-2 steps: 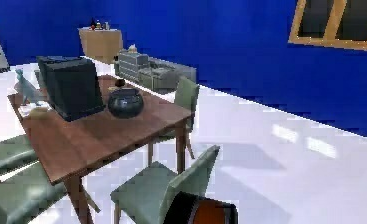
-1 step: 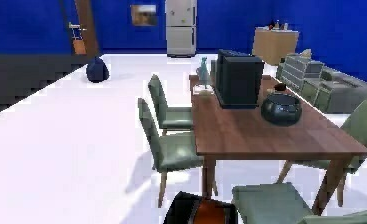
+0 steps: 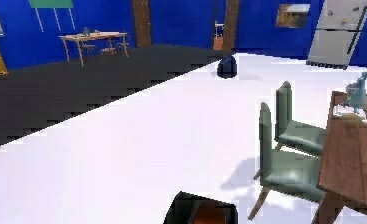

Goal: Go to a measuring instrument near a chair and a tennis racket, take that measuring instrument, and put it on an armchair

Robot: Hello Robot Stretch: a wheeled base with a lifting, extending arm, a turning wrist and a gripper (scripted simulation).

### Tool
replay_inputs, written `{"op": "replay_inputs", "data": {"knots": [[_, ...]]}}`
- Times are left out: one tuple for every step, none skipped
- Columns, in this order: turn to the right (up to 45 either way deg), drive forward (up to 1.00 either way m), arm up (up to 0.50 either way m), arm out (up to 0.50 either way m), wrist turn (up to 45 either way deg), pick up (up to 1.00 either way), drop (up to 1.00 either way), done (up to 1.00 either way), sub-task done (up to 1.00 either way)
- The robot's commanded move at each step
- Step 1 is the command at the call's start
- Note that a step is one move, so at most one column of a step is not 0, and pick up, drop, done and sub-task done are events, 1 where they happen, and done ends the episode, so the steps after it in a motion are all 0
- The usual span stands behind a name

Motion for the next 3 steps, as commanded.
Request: {"op": "replay_inputs", "data": {"knots": [[0.0,1.0,0.0,0.0,0.0,0.0,0.0,0.0,0.0],[-6.0,0.0,0.0,0.0,0.0,0.0,0.0,0.0,0.0],[0.0,0.3,0.0,0.0,0.0,0.0,0.0,0.0,0.0]]}}
